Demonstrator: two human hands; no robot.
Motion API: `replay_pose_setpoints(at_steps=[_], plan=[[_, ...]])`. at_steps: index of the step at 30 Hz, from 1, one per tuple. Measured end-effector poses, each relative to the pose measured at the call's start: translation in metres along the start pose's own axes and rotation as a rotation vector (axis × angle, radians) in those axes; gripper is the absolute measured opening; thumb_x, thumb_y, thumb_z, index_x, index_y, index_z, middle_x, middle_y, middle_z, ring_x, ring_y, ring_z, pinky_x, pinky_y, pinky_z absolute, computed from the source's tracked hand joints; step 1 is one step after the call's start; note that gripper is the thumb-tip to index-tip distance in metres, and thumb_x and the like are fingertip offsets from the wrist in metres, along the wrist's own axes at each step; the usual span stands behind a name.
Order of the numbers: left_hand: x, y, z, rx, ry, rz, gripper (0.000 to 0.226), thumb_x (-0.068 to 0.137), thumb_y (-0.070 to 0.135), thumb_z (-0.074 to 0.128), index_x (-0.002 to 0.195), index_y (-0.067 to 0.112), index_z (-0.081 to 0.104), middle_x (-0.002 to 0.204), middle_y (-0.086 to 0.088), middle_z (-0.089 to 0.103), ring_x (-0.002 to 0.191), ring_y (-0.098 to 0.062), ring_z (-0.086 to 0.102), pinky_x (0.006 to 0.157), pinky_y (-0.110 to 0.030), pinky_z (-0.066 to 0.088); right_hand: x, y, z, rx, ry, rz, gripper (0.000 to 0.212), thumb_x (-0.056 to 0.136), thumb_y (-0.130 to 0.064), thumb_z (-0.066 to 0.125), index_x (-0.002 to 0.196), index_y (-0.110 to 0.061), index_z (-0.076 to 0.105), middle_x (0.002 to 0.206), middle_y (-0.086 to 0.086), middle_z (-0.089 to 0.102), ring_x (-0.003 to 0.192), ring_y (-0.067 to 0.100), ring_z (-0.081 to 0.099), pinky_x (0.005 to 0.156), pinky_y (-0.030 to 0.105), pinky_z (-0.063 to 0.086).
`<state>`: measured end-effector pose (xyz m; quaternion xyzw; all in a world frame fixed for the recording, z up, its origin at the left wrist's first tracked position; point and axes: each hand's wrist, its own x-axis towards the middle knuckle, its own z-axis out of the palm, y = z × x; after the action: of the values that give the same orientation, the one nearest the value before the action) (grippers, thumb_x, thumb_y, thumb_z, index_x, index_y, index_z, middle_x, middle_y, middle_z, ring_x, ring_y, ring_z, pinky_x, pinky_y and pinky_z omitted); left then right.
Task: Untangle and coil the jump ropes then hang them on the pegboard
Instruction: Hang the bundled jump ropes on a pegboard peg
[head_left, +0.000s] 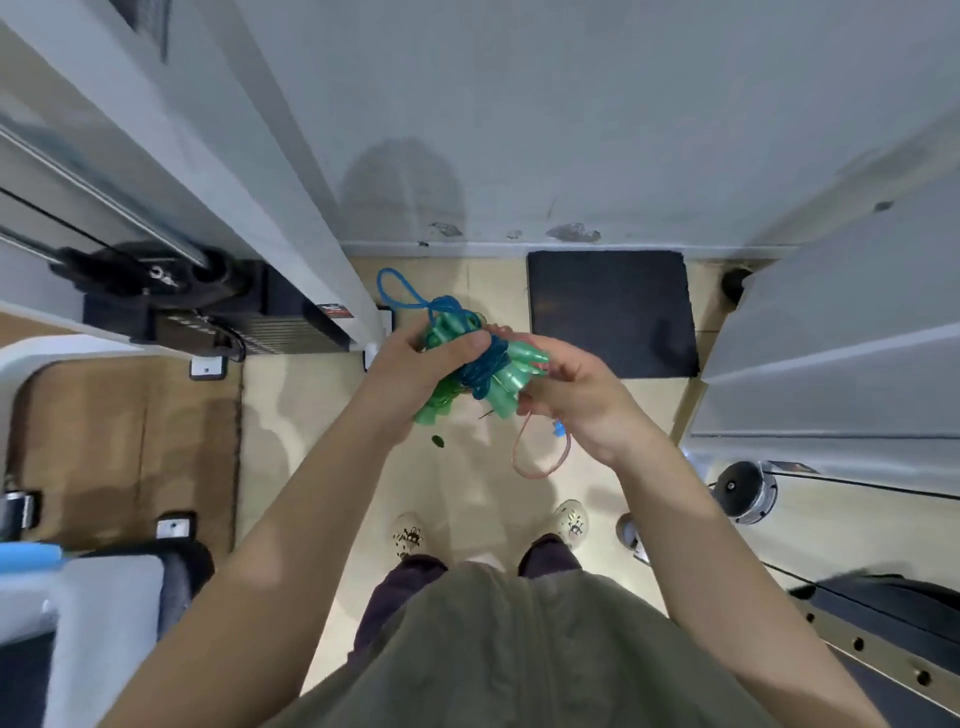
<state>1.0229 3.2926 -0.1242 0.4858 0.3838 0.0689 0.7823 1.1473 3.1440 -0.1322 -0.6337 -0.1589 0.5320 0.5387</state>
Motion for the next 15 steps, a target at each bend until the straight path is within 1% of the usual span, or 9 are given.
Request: replay_pose_setpoints(at_steps=[1,3,4,6,7,8,10,12,15], plan=[[-0.007,0.011,-0.003,-0.001,0.028,0.023,0.026,0.076,0.023,0.078,0.099,0.017,0.068,0.093,-0.002,0.074,0.086,-0.020,0.071,0.067,-0.026,0.054,-0.006,-0.012,0.008,-0.001,0.031,-0.005,0.039,0.088,0.000,0.062,0.123,-0.017,0.067,0.106,0.010,0.067,0.073,0.029,0.058,0.070,0.038,0.053],[-0.021,0.035,-0.008,-0.015,0.086,0.072,0.014,0.084,0.018,0.074,0.096,0.018,0.068,0.089,0.000,0.075,0.080,-0.017,0.071,0.063,-0.025,0.054,-0.015,-0.034,0.019,-0.019,0.123,0.002,0.033,0.090,-0.002,0.063,0.120,-0.016,0.066,0.095,0.009,0.064,0.056,0.022,0.057,0.061,0.032,0.051],[-0.027,0.047,-0.010,-0.025,0.112,0.101,0.013,0.085,0.017,0.074,0.096,0.018,0.068,0.090,-0.001,0.075,0.080,-0.018,0.072,0.064,-0.026,0.055,-0.020,-0.045,0.022,-0.032,0.161,-0.002,0.028,0.091,-0.003,0.064,0.116,-0.014,0.066,0.091,0.010,0.063,0.051,0.021,0.056,0.058,0.031,0.049],[-0.039,0.068,-0.014,-0.035,0.139,0.158,0.017,0.084,0.019,0.075,0.100,0.016,0.069,0.096,-0.004,0.076,0.088,-0.021,0.073,0.074,-0.030,0.058,-0.032,-0.066,0.025,-0.057,0.226,-0.033,0.014,0.090,-0.007,0.066,0.104,-0.009,0.066,0.082,0.012,0.064,0.048,0.021,0.054,0.057,0.029,0.045],[-0.044,0.078,-0.014,-0.036,0.148,0.179,0.019,0.084,0.020,0.076,0.101,0.015,0.070,0.098,-0.004,0.076,0.091,-0.021,0.073,0.076,-0.030,0.058,-0.039,-0.077,0.024,-0.059,0.266,-0.061,0.007,0.090,-0.007,0.066,0.097,-0.007,0.066,0.078,0.012,0.064,0.048,0.020,0.053,0.059,0.030,0.047],[-0.050,0.088,-0.015,-0.036,0.159,0.196,0.018,0.084,0.019,0.076,0.101,0.015,0.070,0.097,-0.003,0.076,0.091,-0.020,0.073,0.074,-0.028,0.057,-0.046,-0.088,0.023,-0.047,0.306,-0.094,0.002,0.091,-0.006,0.065,0.092,-0.005,0.065,0.075,0.011,0.063,0.049,0.018,0.053,0.062,0.032,0.049],[-0.059,0.101,-0.012,-0.028,0.175,0.221,0.018,0.085,0.019,0.074,0.102,0.015,0.069,0.094,0.000,0.076,0.088,-0.016,0.073,0.068,-0.023,0.055,-0.059,-0.111,0.017,0.006,0.358,-0.163,0.006,0.090,-0.005,0.065,0.085,-0.006,0.067,0.070,0.009,0.061,0.054,0.016,0.054,0.068,0.033,0.051],[-0.067,0.110,-0.005,-0.016,0.187,0.222,0.018,0.084,0.019,0.075,0.101,0.016,0.069,0.092,0.000,0.075,0.085,-0.015,0.072,0.066,-0.022,0.055,-0.072,-0.135,0.012,0.070,0.350,-0.232,0.007,0.089,-0.009,0.068,0.082,-0.012,0.069,0.072,0.003,0.062,0.062,0.013,0.055,0.070,0.028,0.049],[-0.074,0.120,0.018,0.060,0.159,0.221,0.014,0.081,0.019,0.078,0.092,0.018,0.069,0.085,0.002,0.075,0.081,-0.015,0.072,0.067,-0.024,0.056,-0.087,-0.171,0.004,0.013,0.304,-0.354,0.010,0.089,-0.009,0.068,0.085,-0.018,0.070,0.081,-0.009,0.068,0.077,0.004,0.060,0.074,0.020,0.046]])
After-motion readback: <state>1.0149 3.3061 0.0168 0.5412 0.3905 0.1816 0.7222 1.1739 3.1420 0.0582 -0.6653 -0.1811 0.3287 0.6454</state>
